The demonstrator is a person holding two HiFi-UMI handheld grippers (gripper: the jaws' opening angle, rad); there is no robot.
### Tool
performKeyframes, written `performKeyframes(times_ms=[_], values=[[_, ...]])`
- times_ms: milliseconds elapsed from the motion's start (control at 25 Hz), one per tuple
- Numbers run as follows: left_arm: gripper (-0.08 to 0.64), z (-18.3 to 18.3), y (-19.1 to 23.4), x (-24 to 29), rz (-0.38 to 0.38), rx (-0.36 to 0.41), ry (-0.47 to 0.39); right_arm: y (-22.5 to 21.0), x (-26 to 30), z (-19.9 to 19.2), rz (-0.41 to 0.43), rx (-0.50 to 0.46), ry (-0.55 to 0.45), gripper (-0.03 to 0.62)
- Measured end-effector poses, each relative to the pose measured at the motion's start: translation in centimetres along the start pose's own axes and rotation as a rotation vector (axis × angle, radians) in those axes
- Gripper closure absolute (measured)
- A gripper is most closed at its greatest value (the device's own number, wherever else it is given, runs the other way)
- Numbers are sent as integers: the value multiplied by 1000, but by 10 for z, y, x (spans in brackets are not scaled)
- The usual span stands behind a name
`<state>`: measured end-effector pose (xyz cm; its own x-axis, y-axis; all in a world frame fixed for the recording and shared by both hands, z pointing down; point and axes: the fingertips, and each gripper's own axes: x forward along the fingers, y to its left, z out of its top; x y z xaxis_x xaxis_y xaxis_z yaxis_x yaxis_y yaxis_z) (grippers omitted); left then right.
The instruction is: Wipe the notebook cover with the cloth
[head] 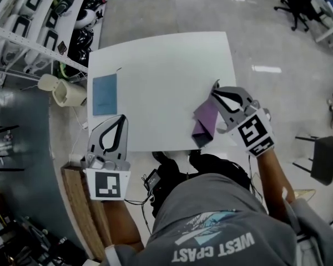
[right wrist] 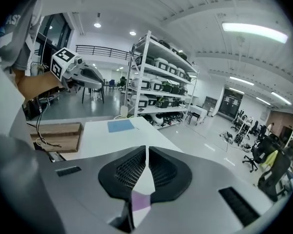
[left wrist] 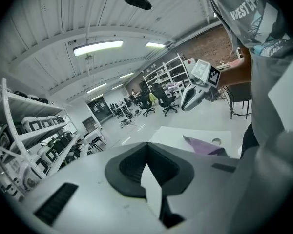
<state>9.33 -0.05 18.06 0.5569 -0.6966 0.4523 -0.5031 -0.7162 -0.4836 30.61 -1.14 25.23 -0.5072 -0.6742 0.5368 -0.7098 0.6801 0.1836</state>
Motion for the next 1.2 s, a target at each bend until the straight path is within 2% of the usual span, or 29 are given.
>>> performKeyframes(times_ms=[200, 320, 720, 1000, 1200], values=[[560, -17, -10, 33, -53, -20, 2, 9, 31, -55, 39, 41, 99, 555], [560, -32, -20, 52, -95, -25, 8, 18, 51, -92, 56, 84, 164, 477], [560, -85, -51, 94, -213, -70, 47, 56, 96, -201, 100, 210, 343, 373], [560, -118, -61, 102, -251, -93, 60, 69, 111, -250, 98, 217, 463, 345], [560, -131, -60, 97, -250, -108, 63, 71, 115, -260, 72, 204, 496, 346]])
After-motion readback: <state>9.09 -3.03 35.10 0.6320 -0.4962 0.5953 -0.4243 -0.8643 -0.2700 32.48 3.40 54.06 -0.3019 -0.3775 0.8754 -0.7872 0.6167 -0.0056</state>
